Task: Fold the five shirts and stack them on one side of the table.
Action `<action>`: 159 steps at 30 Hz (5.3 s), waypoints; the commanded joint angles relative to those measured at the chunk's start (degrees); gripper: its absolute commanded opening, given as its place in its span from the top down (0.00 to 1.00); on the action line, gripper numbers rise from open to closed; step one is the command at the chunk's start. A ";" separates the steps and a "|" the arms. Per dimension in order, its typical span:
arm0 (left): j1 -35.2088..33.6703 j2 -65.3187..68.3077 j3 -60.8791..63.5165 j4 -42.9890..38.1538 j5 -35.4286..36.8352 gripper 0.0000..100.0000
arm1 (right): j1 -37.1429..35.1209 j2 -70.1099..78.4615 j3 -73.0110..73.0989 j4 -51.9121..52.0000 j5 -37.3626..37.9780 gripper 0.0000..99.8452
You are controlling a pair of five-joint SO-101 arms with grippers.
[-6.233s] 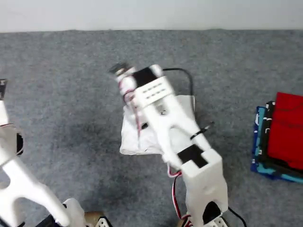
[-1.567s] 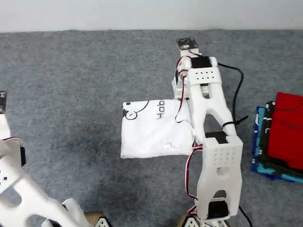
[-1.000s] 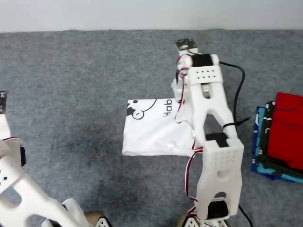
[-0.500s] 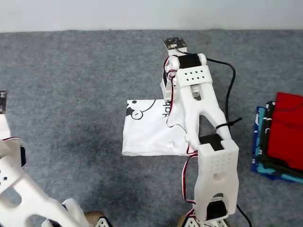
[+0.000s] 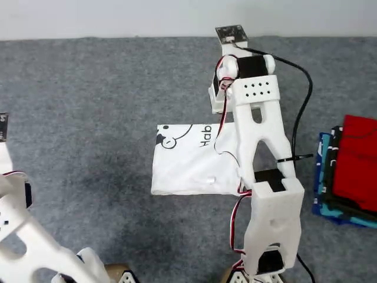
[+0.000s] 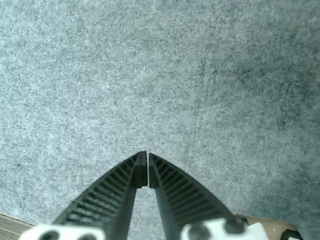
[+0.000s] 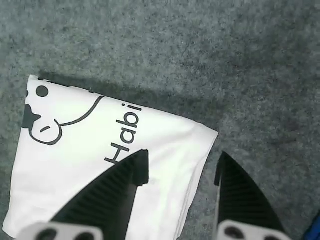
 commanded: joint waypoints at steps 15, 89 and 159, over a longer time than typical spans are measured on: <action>0.00 -0.88 -0.31 -0.09 -0.35 0.99 | -1.71 7.96 -2.55 5.93 -1.05 0.76; 0.00 -0.88 -0.22 -0.88 -3.16 0.99 | 11.21 8.04 -0.18 -20.88 55.82 0.75; -0.35 -1.32 -0.40 -0.44 -3.25 0.99 | 8.84 29.76 -6.15 4.09 -36.22 0.97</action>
